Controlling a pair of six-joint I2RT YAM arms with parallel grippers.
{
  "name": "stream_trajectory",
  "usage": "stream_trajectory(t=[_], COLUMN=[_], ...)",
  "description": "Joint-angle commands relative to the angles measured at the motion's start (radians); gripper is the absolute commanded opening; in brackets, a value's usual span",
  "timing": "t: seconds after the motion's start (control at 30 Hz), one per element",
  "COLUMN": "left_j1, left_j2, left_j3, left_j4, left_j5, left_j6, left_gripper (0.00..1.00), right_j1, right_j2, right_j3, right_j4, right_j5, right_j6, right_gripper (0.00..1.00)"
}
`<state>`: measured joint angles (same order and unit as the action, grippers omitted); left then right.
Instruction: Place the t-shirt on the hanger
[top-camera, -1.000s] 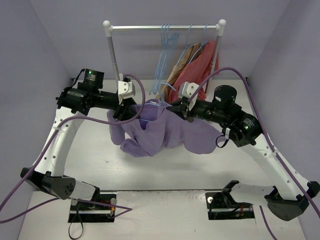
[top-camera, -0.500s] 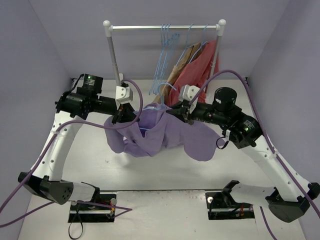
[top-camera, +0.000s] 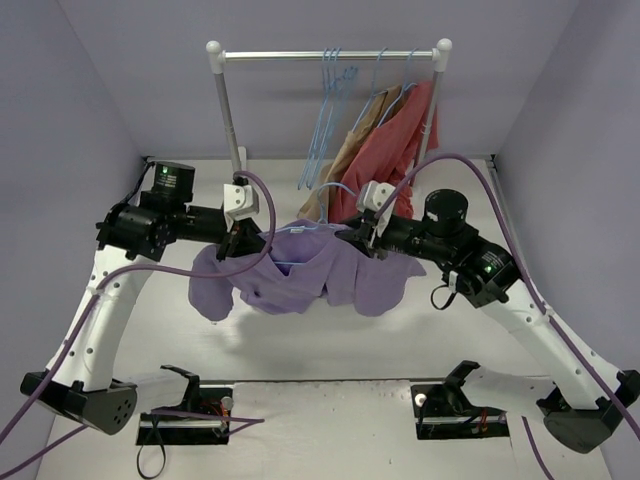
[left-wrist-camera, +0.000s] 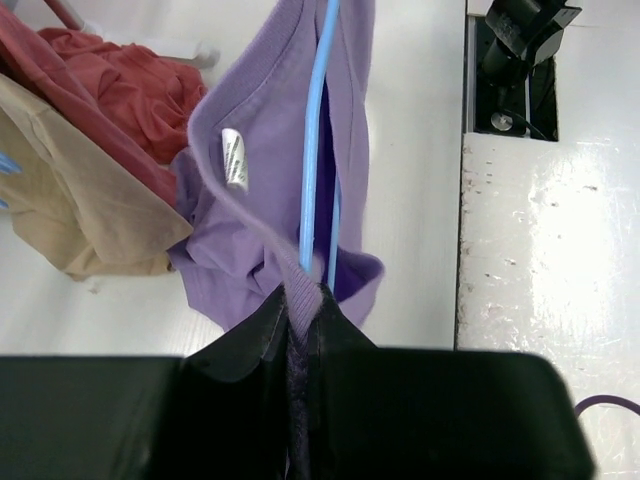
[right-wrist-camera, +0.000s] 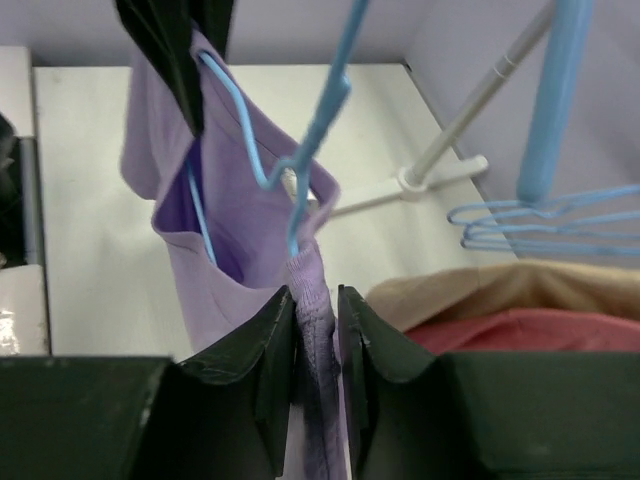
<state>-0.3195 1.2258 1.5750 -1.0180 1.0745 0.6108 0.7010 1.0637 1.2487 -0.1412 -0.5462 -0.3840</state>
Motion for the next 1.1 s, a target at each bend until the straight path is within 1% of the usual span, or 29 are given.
stream_trajectory(t=[0.0,0.1,0.2,0.37,0.5,0.6,0.63,0.67,0.77,0.87,0.97,1.07], left_j1=[0.005,0.005,0.007,0.008,0.008,0.008,0.008,0.008,0.008,0.008,0.008,0.008], left_j2=[-0.073,-0.103,-0.125,-0.181,-0.270,-0.345,-0.347,-0.373,-0.399,-0.410,-0.409,-0.396], left_j3=[-0.003,-0.012,-0.021,-0.057,-0.138,-0.183,-0.184,-0.188,-0.178,-0.189,-0.231,-0.236], left_j4=[0.138,0.153,0.161,0.165,0.163,0.151,0.144,0.132,0.027,-0.053,-0.092,-0.108], left_j5=[0.048,0.016,-0.043,-0.208,-0.335,-0.473,-0.478,-0.545,-0.654,-0.794,-0.895,-1.006], left_j6=[-0.080,-0.105,-0.141,-0.218,-0.277,-0.340,-0.355,-0.364,-0.373,-0.390,-0.424,-0.463], left_gripper=[0.00,0.00,0.00,0.00,0.00,0.00,0.00,0.00,0.00,0.00,0.00,0.00], right_j1=[-0.006,-0.008,-0.007,-0.009,-0.009,-0.009,-0.009,-0.008,-0.009,-0.009,-0.009,-0.009], right_j2=[-0.055,-0.096,-0.144,-0.192,-0.244,-0.292,-0.293,-0.309,-0.329,-0.331,-0.320,-0.312], right_j3=[-0.055,-0.096,-0.140,-0.170,-0.174,-0.170,-0.169,-0.165,-0.152,-0.140,-0.135,-0.140], right_j4=[0.073,0.072,0.069,0.041,0.006,-0.003,-0.003,-0.005,-0.006,-0.008,-0.006,-0.006], right_j5=[0.128,0.197,0.240,0.296,0.319,0.328,0.329,0.336,0.356,0.368,0.370,0.380], right_j6=[0.026,0.035,0.041,0.054,0.064,0.079,0.081,0.083,0.090,0.093,0.094,0.097], right_gripper=[0.24,0.33,0.44,0.52,0.62,0.67,0.67,0.68,0.69,0.70,0.70,0.70])
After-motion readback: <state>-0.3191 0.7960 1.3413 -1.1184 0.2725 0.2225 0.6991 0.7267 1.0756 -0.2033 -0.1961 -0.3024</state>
